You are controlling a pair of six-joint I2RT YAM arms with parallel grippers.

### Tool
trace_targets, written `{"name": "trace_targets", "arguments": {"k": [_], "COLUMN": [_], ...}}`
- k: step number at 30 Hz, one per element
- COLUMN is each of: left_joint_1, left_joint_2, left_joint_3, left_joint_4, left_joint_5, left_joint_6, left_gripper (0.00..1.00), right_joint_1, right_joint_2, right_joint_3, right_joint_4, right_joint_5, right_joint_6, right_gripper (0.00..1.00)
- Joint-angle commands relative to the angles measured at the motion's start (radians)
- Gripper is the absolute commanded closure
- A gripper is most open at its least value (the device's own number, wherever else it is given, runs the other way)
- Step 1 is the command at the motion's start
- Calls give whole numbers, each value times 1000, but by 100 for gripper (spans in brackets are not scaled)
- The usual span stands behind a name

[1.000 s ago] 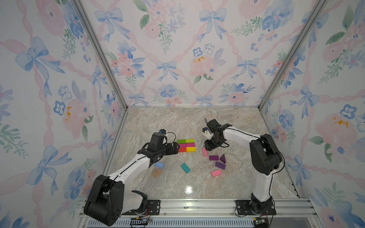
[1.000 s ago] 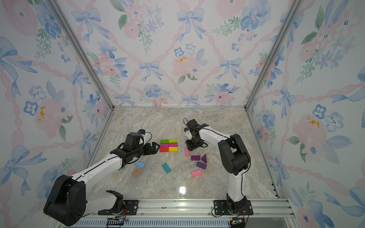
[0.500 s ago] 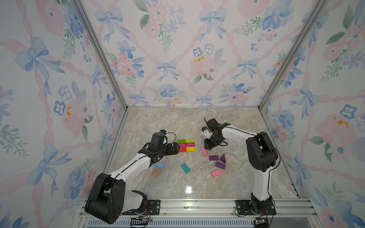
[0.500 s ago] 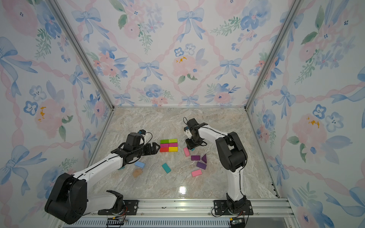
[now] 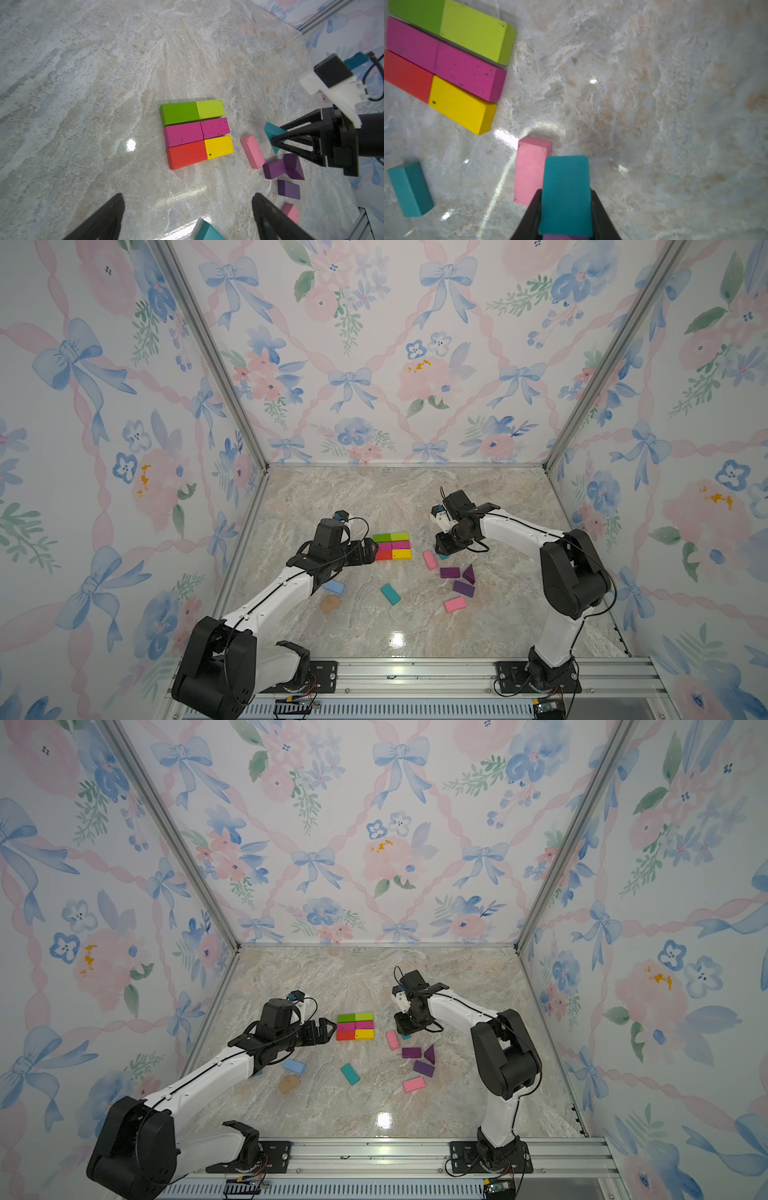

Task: Assemble a piece of candy with building blocks
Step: Pick up the building block from the center of the board, then place the building block at the center of the board.

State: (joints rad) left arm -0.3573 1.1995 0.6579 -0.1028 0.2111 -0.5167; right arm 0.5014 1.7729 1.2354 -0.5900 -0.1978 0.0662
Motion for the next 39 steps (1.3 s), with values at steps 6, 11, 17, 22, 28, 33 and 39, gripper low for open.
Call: {"name": "trace_targets", "arguments": {"k": [6, 11, 17, 22, 28, 33, 39], "left_joint_1": [6, 4, 2, -8, -22, -41, -63], "left_joint_2": [-23, -67, -107, -94, -72, -62, -52], "left_joint_3": [-26, -63, -98, -81, -60, -44, -36], "left_joint_4": [-16, -21, -26, -30, -35, -39, -43], "left_joint_5": [60, 101, 113, 114, 108, 94, 81], "left_joint_6": [5, 0, -14, -10, -6, -6, -1], "left_gripper": [2, 2, 2, 2, 2, 2, 2], "right_joint_1": [176, 195, 198, 200, 201, 195, 193], "right_joint_2": [-178, -124, -29, 3, 1, -12, -40], "right_joint_3": [-322, -447, -459, -489, -519, -551, -562], "right_joint_4": [481, 783, 873, 875, 843, 838, 817], "right_joint_5": [-271, -329, -327, -287, -232, -195, -180], "right_joint_6": [418, 614, 666, 657, 636, 635, 619], "right_gripper": [81, 81, 77, 67, 57, 51, 51]}}
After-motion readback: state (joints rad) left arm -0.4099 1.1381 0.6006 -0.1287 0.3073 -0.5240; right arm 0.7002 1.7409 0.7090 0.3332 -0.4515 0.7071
